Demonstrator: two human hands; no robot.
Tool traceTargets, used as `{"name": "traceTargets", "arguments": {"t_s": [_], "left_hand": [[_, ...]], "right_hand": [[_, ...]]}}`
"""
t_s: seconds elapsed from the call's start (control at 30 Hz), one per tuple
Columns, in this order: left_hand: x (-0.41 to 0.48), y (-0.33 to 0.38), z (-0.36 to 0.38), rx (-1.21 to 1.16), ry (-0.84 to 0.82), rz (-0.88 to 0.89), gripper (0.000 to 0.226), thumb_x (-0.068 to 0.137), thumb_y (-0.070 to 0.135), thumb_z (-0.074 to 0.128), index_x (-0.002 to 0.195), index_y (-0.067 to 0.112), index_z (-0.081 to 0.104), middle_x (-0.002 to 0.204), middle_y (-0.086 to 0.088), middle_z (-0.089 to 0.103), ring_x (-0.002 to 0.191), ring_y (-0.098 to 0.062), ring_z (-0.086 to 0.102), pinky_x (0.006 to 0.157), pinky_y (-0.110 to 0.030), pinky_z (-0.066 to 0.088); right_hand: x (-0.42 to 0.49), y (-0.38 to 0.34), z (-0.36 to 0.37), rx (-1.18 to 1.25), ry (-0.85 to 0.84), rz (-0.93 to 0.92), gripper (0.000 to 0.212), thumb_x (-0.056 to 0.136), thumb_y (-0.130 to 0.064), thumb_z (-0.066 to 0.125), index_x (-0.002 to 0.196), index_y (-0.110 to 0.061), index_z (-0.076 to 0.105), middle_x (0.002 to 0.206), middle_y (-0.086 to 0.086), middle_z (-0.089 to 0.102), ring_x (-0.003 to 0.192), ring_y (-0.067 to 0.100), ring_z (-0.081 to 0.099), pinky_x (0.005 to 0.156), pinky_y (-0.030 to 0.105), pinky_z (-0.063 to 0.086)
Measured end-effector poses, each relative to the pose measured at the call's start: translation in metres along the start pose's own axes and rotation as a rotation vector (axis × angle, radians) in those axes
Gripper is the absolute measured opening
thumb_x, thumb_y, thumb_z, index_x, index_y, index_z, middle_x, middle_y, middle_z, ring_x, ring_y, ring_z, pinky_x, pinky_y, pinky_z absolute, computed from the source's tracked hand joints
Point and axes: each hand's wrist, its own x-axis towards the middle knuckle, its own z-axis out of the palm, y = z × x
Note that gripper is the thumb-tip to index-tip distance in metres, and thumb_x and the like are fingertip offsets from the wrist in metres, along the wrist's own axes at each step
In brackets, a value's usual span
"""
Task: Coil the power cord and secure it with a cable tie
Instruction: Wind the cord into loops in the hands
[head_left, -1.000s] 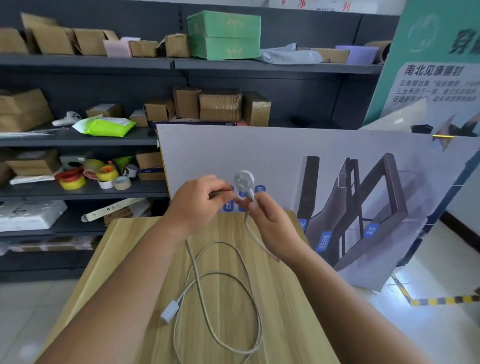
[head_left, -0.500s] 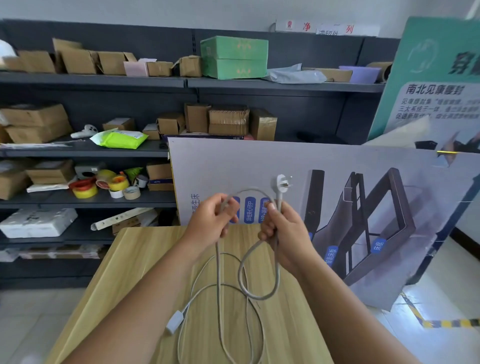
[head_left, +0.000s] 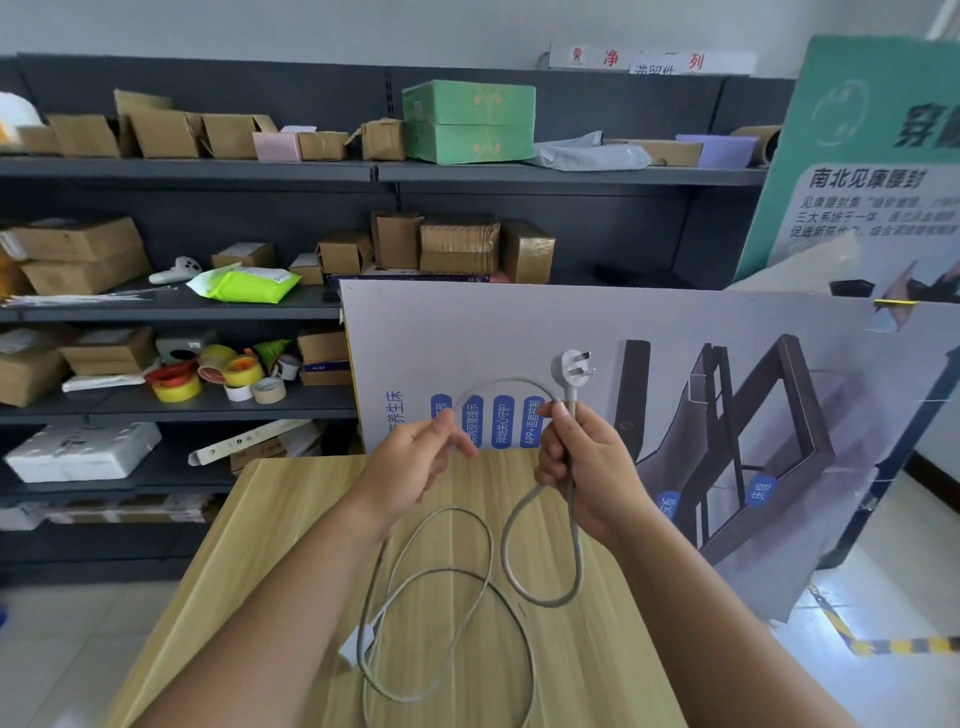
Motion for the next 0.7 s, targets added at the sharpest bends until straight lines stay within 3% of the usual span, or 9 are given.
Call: {"name": "traceTargets", "arguments": {"t_s": [0.07, 0.17, 0.23, 0.37, 0.47, 0.57, 0.7], "left_hand": [[0.0, 0.009, 0.003, -0.343, 0.062, -0.011, 0.036, 0.101, 0.03, 0.042, 0.1, 0.006, 0.068, 0.061, 0.001, 0.042, 0.047, -0.011, 0.03, 0.046, -0.025, 0.022], [0.003, 0.012, 0.002, -0.687, -0.009, -0.03, 0.03, 0.099, 0.016, 0.043, 0.11, 0.0, 0.065, 0.073, -0.004, 0.056, 0.059, -0.012, 0.047, 0.052, -0.023, 0.04], [-0.003, 0.002, 0.004, -0.618, -0.11, -0.108, 0.03, 0.099, 0.013, 0.042, 0.111, -0.002, 0.064, 0.077, -0.007, 0.059, 0.062, -0.015, 0.053, 0.058, -0.027, 0.048], [-0.028, -0.039, 0.015, -0.252, -0.289, -0.217, 0.027, 0.099, 0.008, 0.042, 0.112, 0.001, 0.065, 0.083, -0.011, 0.061, 0.077, -0.025, 0.063, 0.08, -0.043, 0.055], [-0.029, -0.044, 0.017, -0.282, -0.132, -0.174, 0.025, 0.097, 0.007, 0.049, 0.107, 0.009, 0.071, 0.084, -0.012, 0.06, 0.074, -0.024, 0.063, 0.078, -0.039, 0.056], [-0.017, -0.023, 0.022, -0.288, 0.006, -0.084, 0.023, 0.094, 0.008, 0.054, 0.107, 0.014, 0.073, 0.08, -0.008, 0.064, 0.069, -0.023, 0.066, 0.07, -0.036, 0.057], [-0.013, 0.003, 0.039, -0.001, 0.019, 0.082, 0.023, 0.094, 0.015, 0.06, 0.112, 0.022, 0.073, 0.087, -0.002, 0.077, 0.072, -0.021, 0.074, 0.067, -0.036, 0.061]], "right_hand": [[-0.002, 0.007, 0.003, 0.011, 0.0, 0.031, 0.025, 0.105, -0.025, 0.04, 0.094, -0.007, 0.054, 0.059, 0.002, 0.037, 0.047, 0.012, 0.03, 0.046, 0.025, 0.03], [-0.002, 0.01, 0.005, 0.157, 0.074, 0.032, 0.028, 0.104, -0.026, 0.041, 0.084, -0.01, 0.052, 0.054, -0.002, 0.035, 0.042, 0.008, 0.026, 0.039, 0.02, 0.025], [0.002, -0.001, 0.003, 0.258, 0.133, -0.008, 0.03, 0.104, -0.025, 0.041, 0.08, -0.012, 0.052, 0.05, -0.005, 0.034, 0.039, 0.007, 0.025, 0.036, 0.019, 0.024], [0.01, -0.033, -0.006, 0.259, 0.211, -0.143, 0.031, 0.104, -0.024, 0.041, 0.077, -0.013, 0.052, 0.05, -0.005, 0.034, 0.039, 0.007, 0.025, 0.036, 0.02, 0.022], [0.011, -0.038, -0.012, 0.061, 0.225, -0.13, 0.029, 0.104, -0.025, 0.042, 0.08, -0.013, 0.053, 0.053, -0.002, 0.035, 0.04, 0.008, 0.028, 0.037, 0.021, 0.024], [0.005, -0.011, 0.001, -0.227, 0.158, 0.01, 0.023, 0.102, -0.025, 0.046, 0.084, -0.012, 0.053, 0.058, 0.0, 0.043, 0.039, 0.008, 0.032, 0.037, 0.021, 0.028], [-0.009, 0.021, 0.027, -0.298, 0.04, 0.085, 0.02, 0.097, -0.025, 0.057, 0.089, -0.008, 0.052, 0.06, 0.0, 0.048, 0.042, 0.009, 0.037, 0.041, 0.023, 0.032]]}}
